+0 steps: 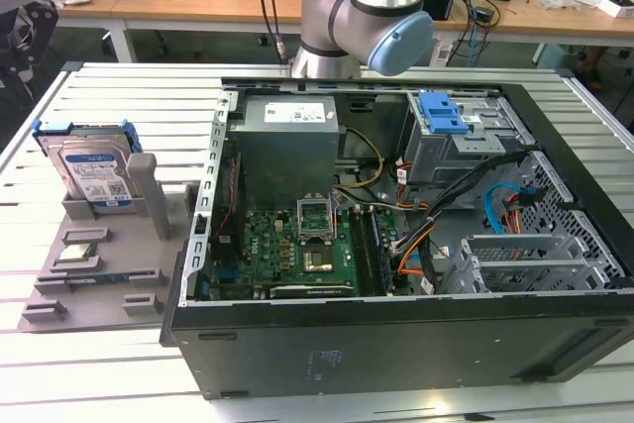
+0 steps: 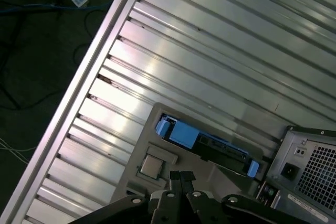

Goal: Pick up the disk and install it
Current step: 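Pick up the disk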

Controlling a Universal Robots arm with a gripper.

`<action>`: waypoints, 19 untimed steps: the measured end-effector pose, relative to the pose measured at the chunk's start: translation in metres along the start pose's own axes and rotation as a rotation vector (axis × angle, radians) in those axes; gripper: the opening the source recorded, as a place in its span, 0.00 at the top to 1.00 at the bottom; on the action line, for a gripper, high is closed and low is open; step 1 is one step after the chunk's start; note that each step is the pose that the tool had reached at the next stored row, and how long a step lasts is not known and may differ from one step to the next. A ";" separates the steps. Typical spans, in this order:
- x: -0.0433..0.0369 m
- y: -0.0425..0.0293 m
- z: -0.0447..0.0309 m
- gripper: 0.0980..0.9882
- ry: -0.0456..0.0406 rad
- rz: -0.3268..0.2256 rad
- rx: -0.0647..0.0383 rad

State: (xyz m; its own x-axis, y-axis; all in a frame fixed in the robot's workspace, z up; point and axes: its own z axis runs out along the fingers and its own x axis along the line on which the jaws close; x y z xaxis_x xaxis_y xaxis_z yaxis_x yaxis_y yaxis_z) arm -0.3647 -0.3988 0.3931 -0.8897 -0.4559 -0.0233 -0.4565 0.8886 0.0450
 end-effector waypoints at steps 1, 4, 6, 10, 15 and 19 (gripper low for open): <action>0.0000 0.0000 0.0000 0.99 0.0002 -0.005 0.000; 0.0000 0.0000 0.0000 0.99 0.0011 -0.026 -0.001; 0.0000 0.0000 0.0000 0.99 0.0016 -0.037 -0.001; 0.0000 0.0000 0.0000 0.99 0.0029 -0.065 -0.001; 0.0000 0.0000 0.0000 0.99 0.0046 -0.103 -0.002; 0.0000 0.0000 0.0000 0.99 0.0065 -0.145 -0.003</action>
State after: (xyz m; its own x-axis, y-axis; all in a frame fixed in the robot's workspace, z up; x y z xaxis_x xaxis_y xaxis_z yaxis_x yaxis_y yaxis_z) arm -0.3647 -0.3988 0.3931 -0.8141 -0.5802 -0.0233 -0.5807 0.8129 0.0450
